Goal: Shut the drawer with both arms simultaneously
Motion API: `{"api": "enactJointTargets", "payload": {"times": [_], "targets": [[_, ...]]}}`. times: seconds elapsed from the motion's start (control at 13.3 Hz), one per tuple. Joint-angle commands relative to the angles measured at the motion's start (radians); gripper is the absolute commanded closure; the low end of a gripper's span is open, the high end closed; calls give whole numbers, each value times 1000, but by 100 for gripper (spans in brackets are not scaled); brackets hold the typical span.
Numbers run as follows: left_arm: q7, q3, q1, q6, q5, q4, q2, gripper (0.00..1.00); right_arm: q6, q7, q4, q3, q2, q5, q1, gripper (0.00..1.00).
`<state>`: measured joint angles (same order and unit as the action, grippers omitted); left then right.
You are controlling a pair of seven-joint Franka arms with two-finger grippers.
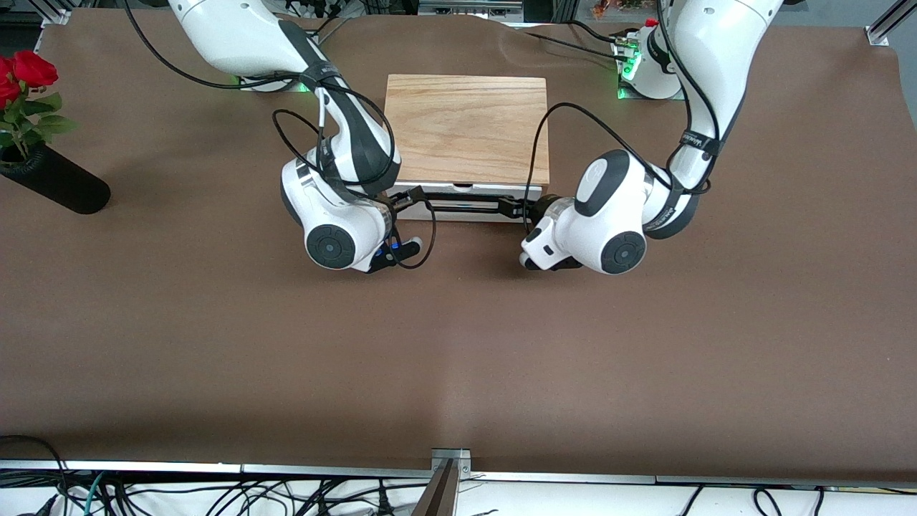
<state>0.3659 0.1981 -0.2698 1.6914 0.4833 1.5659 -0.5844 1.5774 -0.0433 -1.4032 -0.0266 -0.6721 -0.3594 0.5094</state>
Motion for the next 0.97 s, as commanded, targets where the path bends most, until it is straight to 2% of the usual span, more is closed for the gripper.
{"api": "enactJointTargets", "payload": {"times": [0.0,0.15,0.3,0.53,0.75,0.9], "targets": [[-2,9,116,-90,-26,-59,28,0,-60,13,43,-3,-4,-27,-18,0],[-25,4,161,-108,-51,-76,67,0,-45,-1,65,-3,-3,-33,-25,0],[-74,4,187,-108,-147,-76,128,0,-27,-3,110,2,-4,-27,-35,0],[-157,6,279,-110,-209,-76,199,0,76,14,162,10,2,-6,-83,0],[-434,3,369,-110,-313,-96,254,0,110,19,251,63,0,79,-89,0],[-470,1,421,-139,-335,-96,308,0,113,20,294,144,2,82,-89,0]]}}
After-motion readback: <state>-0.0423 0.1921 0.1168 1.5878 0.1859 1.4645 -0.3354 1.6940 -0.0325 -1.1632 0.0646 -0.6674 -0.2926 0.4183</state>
